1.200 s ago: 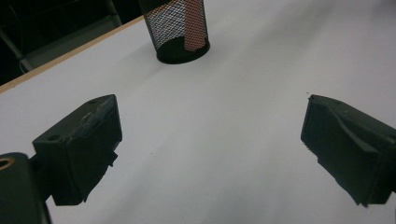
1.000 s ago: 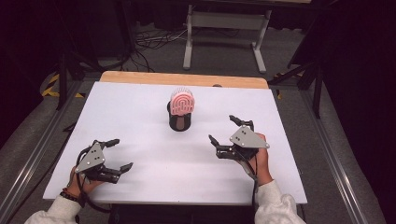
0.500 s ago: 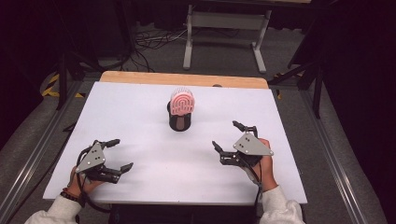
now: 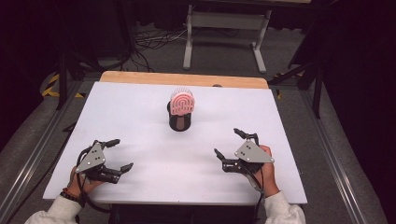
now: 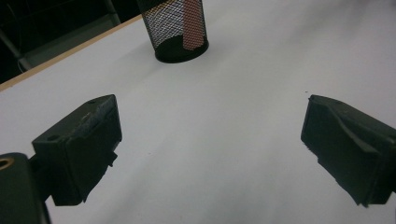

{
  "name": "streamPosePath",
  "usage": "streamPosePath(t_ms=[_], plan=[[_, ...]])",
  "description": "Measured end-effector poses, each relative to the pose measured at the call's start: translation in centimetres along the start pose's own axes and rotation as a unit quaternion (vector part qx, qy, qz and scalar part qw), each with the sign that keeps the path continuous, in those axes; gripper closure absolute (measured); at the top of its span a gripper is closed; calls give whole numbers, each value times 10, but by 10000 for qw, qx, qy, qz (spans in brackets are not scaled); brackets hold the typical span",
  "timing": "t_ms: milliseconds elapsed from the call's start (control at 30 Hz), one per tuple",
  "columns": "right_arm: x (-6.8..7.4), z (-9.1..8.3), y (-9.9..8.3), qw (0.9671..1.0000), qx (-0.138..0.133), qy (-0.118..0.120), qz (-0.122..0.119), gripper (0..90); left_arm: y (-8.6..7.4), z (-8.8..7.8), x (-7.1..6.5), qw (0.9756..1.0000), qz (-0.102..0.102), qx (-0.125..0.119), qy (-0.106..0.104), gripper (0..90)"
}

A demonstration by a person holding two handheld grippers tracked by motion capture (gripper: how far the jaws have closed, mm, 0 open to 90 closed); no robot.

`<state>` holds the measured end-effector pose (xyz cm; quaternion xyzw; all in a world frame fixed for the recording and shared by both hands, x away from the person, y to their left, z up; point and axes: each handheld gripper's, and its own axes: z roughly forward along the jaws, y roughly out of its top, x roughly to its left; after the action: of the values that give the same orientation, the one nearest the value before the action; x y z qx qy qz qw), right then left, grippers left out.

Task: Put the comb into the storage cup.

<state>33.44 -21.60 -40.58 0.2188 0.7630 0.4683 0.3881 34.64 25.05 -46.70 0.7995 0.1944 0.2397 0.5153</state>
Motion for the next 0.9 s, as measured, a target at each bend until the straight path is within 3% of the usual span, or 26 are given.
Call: streamPosePath(t_ms=[900], plan=[[-11,-28,-48,9995,130,-134,270,109,1,0,0,10000,13,-11,19,61]])
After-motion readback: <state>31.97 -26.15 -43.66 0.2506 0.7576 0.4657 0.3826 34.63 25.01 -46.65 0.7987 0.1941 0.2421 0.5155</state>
